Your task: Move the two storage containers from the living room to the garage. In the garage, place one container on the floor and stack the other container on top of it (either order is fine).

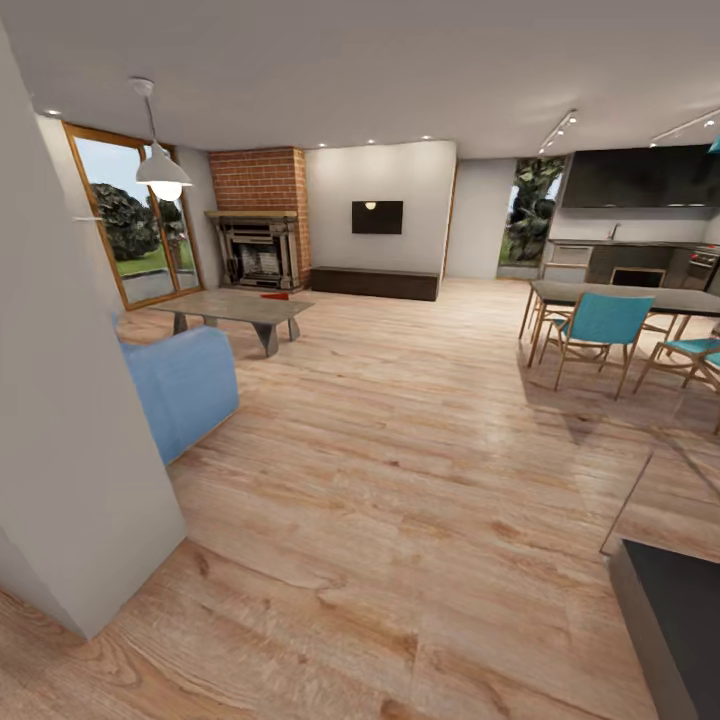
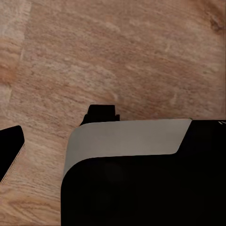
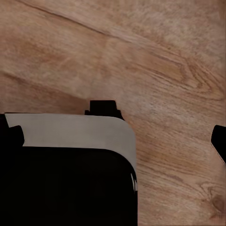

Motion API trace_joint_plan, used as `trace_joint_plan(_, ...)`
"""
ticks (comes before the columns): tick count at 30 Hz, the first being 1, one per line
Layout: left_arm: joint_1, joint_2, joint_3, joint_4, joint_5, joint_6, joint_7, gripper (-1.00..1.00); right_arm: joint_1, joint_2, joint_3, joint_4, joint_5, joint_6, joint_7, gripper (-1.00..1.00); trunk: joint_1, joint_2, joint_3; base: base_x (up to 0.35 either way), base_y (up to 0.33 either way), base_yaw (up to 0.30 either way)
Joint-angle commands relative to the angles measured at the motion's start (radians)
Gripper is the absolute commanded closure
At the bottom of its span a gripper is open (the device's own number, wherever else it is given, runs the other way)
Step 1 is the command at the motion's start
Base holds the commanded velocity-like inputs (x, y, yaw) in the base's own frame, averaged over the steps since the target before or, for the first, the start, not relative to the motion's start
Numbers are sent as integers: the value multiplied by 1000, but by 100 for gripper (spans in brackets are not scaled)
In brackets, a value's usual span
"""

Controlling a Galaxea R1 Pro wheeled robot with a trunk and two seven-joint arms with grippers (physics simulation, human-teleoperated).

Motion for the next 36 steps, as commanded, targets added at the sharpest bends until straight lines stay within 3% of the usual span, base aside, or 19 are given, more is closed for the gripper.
trace_joint_plan(1, -1, 0, -7, 1, 6, -4, 3, -100, 0, 0, 8, -1, -8, -2, -3, -100, 0, 0, -1, 323, 0, 0)
trace_joint_plan(8, -1, 0, -7, 1, 6, -4, 3, -100, 0, 10, 12, -1, -9, -2, -3, -100, 0, 0, -1, 323, 0, 0)
trace_joint_plan(36, -1, 0, -7, 1, 5, -4, 3, -100, 0, 7, 9, -1, -9, -2, -3, -100, 0, 0, -1, 323, 0, 0)
